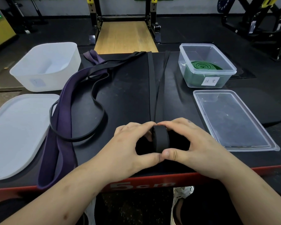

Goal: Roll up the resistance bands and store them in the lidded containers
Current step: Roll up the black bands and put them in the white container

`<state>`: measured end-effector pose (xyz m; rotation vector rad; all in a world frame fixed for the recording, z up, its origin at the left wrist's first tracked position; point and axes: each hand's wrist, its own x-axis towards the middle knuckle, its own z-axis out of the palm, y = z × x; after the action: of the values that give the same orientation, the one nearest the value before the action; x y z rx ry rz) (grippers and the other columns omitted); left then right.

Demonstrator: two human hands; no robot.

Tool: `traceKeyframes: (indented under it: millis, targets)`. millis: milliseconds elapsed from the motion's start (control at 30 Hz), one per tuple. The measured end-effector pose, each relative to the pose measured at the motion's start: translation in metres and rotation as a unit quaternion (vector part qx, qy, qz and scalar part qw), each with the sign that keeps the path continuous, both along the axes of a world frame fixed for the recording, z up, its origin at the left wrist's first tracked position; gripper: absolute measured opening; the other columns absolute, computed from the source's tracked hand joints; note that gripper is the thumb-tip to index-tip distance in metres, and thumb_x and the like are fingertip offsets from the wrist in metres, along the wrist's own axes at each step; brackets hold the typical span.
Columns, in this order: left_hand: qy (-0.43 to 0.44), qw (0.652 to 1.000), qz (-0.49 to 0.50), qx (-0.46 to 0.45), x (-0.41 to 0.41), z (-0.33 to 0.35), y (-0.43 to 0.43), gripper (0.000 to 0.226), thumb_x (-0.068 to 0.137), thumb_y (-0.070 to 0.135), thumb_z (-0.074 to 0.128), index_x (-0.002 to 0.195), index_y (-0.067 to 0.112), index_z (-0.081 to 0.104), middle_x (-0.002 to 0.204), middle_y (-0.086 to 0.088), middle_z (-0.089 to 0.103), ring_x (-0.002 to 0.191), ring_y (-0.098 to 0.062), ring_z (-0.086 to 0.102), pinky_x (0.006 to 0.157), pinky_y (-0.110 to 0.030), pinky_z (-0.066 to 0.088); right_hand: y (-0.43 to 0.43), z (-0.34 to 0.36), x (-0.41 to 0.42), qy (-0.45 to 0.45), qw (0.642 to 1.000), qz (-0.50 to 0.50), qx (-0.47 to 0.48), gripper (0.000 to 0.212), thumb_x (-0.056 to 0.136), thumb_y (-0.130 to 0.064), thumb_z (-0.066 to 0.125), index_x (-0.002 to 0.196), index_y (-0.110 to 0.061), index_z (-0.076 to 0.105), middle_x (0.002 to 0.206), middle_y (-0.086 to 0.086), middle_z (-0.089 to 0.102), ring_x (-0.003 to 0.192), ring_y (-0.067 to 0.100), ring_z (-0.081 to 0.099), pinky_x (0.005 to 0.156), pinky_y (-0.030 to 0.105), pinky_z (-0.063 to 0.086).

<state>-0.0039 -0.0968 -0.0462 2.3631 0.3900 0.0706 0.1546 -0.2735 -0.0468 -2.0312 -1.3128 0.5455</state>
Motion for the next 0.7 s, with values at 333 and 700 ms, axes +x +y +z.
traceKeyframes:
  millis: [333, 700]
  targets:
    - [-0.025, 0.999, 0.000, 0.037, 0.006, 0.003, 0.000, 0.072, 0.077, 0.067, 0.070, 0.135, 0.068, 0.026, 0.126, 0.040, 0.039, 0.131, 0.001, 0.036, 0.112, -0.029, 0.034, 0.004, -0.002, 0.005, -0.002, 1.000, -0.007, -0.002, 0.066, 0.082, -0.076, 0.056, 0.143, -0.051, 0.049, 0.129, -0.030, 0.053, 0.130, -0.005, 0.047, 0.107, 0.029, 0.044]
    - [-0.001, 1.000, 0.016, -0.016, 0.013, 0.008, 0.008, 0.078, 0.076, 0.068, 0.071, 0.134, 0.079, 0.020, 0.137, 0.033, 0.041, 0.138, -0.007, 0.035, 0.112, -0.035, 0.036, 0.016, -0.004, 0.008, -0.011, 0.999, -0.036, -0.005, 0.072, 0.082, -0.079, 0.048, 0.149, -0.053, 0.041, 0.135, -0.032, 0.050, 0.135, -0.007, 0.042, 0.110, 0.026, 0.039]
